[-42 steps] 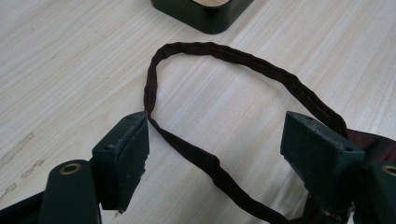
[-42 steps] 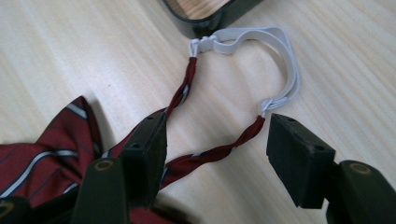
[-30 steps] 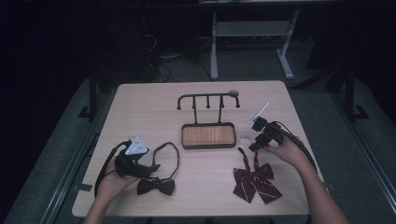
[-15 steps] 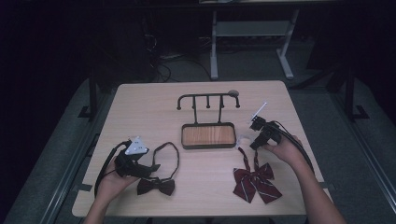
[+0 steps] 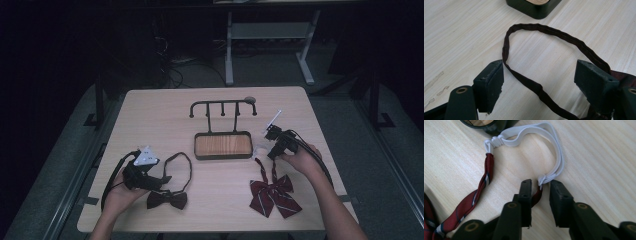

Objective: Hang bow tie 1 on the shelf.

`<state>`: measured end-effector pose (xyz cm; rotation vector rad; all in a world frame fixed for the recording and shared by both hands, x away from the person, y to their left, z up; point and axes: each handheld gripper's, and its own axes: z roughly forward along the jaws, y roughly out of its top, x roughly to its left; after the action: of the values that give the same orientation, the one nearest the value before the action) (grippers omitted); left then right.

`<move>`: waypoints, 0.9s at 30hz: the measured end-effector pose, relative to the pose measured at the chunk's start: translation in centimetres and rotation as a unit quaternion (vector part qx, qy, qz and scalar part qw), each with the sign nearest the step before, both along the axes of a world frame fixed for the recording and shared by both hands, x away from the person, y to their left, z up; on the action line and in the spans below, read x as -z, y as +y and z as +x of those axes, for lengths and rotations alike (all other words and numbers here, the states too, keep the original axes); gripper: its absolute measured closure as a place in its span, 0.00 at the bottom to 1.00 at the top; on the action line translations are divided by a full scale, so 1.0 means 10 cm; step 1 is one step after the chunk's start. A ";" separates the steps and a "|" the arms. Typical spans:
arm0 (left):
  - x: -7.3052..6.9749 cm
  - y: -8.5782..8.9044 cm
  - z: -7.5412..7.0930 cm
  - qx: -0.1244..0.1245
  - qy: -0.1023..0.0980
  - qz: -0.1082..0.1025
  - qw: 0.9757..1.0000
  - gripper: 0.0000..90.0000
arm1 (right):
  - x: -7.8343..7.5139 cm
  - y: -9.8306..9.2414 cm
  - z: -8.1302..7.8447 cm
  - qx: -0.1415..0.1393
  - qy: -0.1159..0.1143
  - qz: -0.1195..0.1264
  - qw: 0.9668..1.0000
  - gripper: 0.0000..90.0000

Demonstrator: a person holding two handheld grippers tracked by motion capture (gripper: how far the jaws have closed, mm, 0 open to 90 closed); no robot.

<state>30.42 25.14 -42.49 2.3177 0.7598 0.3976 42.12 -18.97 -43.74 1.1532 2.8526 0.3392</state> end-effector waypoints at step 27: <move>0.02 -0.03 0.00 0.005 0.003 0.004 1.000 0.27 | -0.19 -0.10 -0.13 -0.027 -0.017 0.020 0.999 0.97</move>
<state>30.38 24.83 -42.65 2.3292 0.7507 0.3899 40.82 -19.98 -41.85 1.0686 2.8633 0.4180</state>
